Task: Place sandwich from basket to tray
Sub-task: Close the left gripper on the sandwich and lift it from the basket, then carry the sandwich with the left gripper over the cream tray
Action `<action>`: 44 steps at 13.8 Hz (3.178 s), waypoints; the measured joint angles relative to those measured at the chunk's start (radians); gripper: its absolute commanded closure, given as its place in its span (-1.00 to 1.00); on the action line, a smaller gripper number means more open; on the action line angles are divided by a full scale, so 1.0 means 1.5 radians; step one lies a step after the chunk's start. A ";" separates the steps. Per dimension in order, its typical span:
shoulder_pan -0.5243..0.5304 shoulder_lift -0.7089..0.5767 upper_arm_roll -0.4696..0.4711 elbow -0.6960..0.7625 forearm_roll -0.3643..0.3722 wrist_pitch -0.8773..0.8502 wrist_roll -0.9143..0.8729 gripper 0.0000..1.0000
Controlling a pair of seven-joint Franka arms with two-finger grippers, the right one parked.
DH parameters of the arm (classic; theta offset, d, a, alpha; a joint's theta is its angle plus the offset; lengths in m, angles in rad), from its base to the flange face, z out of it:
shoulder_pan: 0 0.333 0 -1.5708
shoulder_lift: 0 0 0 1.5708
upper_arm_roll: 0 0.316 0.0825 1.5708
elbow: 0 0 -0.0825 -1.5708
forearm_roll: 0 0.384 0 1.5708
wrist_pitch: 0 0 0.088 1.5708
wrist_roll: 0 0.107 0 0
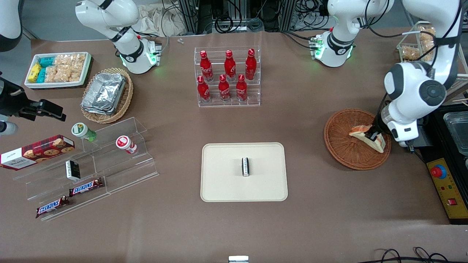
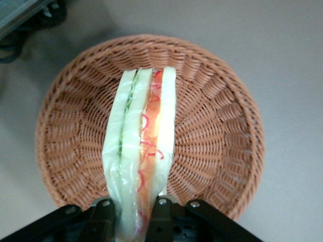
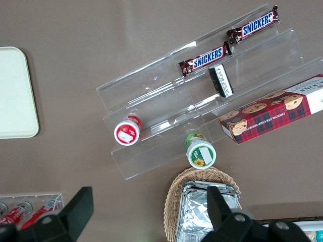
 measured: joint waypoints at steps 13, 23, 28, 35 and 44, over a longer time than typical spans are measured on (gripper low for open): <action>-0.009 0.000 -0.203 0.246 0.001 -0.276 0.263 1.00; -0.011 0.101 -0.322 0.333 0.002 -0.237 0.359 1.00; -0.033 0.197 -0.350 0.337 0.083 -0.148 0.242 1.00; -0.044 0.359 -0.386 0.370 0.219 -0.052 0.119 1.00; -0.056 0.435 -0.389 0.402 0.236 -0.008 0.116 1.00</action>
